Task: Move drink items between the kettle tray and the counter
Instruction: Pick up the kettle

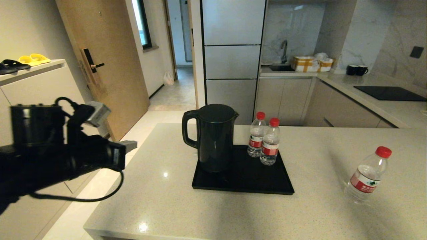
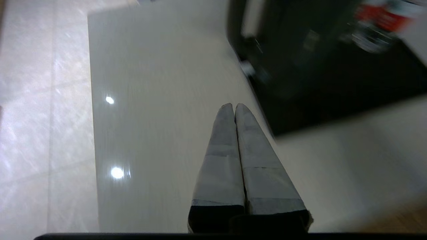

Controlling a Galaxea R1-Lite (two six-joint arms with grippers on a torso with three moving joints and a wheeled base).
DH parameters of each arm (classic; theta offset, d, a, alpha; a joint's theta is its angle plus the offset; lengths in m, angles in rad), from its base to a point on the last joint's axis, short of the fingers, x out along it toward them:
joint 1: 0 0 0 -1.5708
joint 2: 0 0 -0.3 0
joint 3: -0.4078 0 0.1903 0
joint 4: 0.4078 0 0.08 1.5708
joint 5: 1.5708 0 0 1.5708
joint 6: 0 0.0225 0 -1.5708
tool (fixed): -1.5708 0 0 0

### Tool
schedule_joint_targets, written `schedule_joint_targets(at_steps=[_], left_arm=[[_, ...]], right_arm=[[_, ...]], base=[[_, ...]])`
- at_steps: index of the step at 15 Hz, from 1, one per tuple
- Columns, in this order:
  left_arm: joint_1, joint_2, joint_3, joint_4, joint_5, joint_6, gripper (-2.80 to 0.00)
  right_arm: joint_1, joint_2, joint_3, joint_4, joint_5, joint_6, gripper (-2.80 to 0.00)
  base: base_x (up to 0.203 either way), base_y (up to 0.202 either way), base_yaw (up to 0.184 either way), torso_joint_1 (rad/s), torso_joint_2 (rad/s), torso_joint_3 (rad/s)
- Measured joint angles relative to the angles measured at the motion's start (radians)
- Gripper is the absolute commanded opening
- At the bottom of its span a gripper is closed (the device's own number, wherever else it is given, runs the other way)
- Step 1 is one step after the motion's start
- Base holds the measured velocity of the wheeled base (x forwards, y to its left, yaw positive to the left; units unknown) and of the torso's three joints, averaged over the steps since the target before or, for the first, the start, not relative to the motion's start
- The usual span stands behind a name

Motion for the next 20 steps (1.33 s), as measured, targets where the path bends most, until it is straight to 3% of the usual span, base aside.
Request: schedule_joint_targets(at_steps=[3,6,9,10,20], left_arm=[[-0.073,0.290,-0.185,-0.209,0.130,0.013,-2.80],[-0.136,0.448,-0.322,-0.208,0.226,0.030,-2.80],[-0.152,0.533,-0.347,-0.211,0.248,0.034,-2.80],[-0.153,0.548,-0.351,-0.207,0.262,0.037,0.00],[-0.162,0.628,-0.365,-0.261,0.285,0.035,0.00]], right_arm=[[0.000,0.000,0.000,0.000,0.000,0.001,-2.80],[0.000,0.000,0.000,0.000,0.000,0.002,-2.80],[0.000,0.000,0.000,0.000,0.000,0.001,-2.80],[0.000,0.000,0.000,0.000,0.000,0.001,-2.80],[0.000,0.000,0.000,0.000,0.000,0.001,-2.80]], base=[[0.000,0.000,0.000,0.000,0.00,0.000],[0.000,0.000,0.000,0.000,0.00,0.000],[0.000,0.000,0.000,0.000,0.00,0.000],[0.000,0.000,0.000,0.000,0.00,0.000],[0.000,0.000,0.000,0.000,0.00,0.000]])
